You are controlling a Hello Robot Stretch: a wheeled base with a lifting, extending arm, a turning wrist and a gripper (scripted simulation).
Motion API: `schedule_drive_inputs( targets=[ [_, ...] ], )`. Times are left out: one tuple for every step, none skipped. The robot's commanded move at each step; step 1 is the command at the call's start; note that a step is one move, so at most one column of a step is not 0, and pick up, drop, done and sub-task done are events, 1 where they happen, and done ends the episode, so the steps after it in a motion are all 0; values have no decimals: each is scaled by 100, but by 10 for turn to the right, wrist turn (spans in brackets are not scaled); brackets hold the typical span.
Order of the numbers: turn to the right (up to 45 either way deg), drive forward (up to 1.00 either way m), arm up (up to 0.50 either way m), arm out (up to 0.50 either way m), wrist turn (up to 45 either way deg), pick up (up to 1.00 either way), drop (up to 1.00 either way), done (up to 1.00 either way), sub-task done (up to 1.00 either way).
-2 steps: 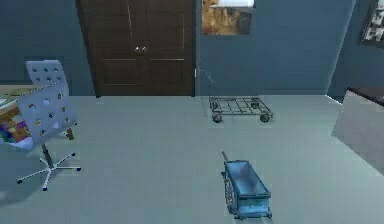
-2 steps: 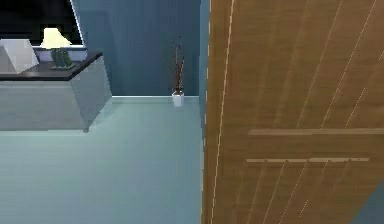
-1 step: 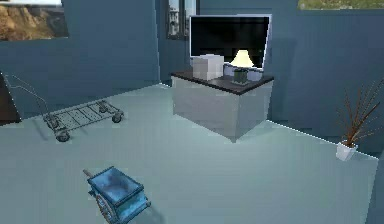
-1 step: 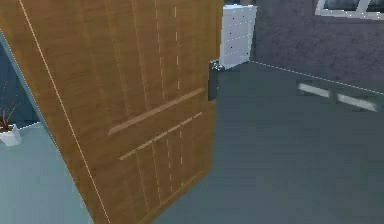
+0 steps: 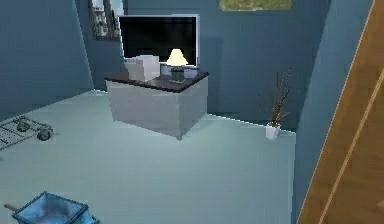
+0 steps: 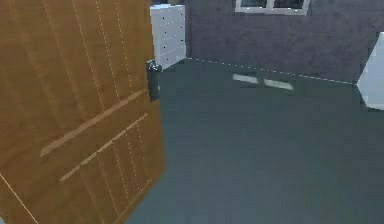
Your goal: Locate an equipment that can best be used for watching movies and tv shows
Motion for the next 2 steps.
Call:
schedule_drive_inputs(
  targets=[
    [0,25,0,0,0,0,0,0,0],
    [0,100,0,0,0,0,0,0,0]
  ],
)
